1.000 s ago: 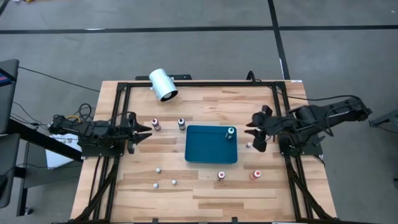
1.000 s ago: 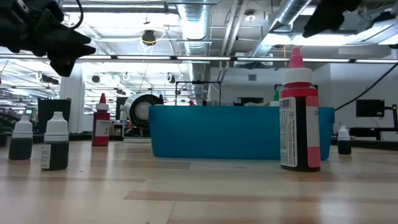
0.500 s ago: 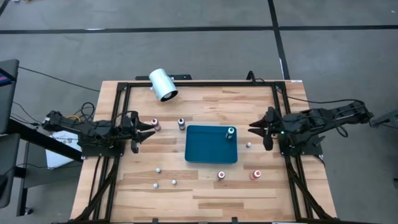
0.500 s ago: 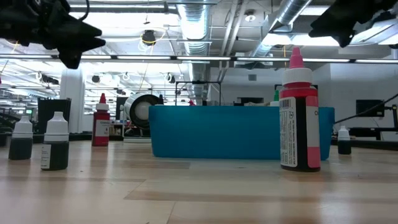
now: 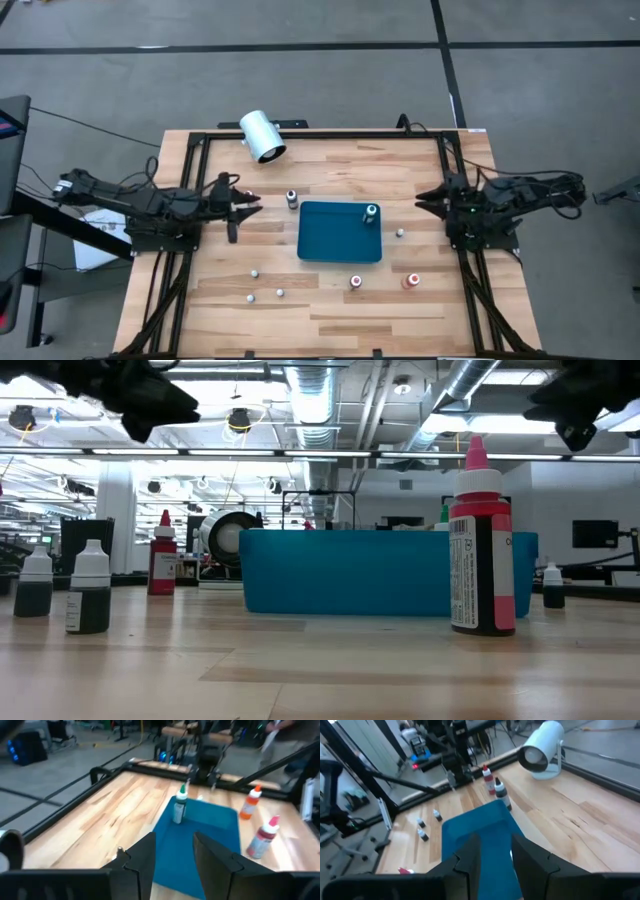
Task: Pick & Place food coloring
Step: Put the large black food coloring bottle into the blue bin
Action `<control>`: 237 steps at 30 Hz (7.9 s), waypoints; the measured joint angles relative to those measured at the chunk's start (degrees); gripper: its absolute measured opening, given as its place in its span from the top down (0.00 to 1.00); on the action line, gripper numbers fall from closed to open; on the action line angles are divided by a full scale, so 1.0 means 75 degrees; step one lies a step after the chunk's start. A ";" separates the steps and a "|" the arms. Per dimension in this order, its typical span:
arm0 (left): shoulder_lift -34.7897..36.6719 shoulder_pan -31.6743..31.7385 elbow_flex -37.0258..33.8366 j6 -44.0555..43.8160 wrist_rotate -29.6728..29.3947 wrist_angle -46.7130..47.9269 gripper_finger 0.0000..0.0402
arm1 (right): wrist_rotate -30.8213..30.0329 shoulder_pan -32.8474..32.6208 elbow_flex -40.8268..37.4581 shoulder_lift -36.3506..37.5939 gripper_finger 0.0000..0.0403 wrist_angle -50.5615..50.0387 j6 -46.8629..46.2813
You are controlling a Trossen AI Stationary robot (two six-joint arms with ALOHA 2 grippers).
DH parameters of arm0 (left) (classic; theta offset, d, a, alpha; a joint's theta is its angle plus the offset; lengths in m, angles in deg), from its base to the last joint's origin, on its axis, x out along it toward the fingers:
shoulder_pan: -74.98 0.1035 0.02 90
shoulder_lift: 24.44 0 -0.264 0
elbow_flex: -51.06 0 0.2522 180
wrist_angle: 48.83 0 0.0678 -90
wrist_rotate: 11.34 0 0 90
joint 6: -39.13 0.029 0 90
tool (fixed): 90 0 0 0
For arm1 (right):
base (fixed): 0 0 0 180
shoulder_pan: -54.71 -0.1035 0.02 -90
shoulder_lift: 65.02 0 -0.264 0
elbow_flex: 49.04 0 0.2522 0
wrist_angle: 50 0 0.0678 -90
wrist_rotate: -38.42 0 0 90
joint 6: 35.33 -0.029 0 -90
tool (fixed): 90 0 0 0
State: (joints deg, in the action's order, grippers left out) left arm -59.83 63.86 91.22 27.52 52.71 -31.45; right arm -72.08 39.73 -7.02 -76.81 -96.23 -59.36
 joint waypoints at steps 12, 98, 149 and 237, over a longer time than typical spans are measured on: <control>-0.2280 0.1039 0.2076 -0.0197 0.0670 0.1907 0.70 | -0.0048 0.0000 -0.0623 0.1541 0.76 -0.0061 -0.0003; -0.5927 0.2743 0.2512 0.0288 0.1776 0.1227 0.50 | 0.1324 0.0000 -0.2338 0.1421 0.76 0.1996 0.1390; -0.6544 0.3069 0.2512 0.0449 0.1769 0.0563 0.69 | 0.1333 0.0003 -0.2338 0.1421 0.76 0.1997 0.1379; -0.7965 0.2272 0.6507 0.0583 0.4396 -0.0142 0.71 | 0.1335 0.0015 -0.2338 0.1424 0.76 0.1909 0.1265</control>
State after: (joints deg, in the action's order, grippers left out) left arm -119.57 80.90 140.02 31.89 85.68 -32.51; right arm -62.07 39.84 -24.56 -66.13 -81.91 -49.88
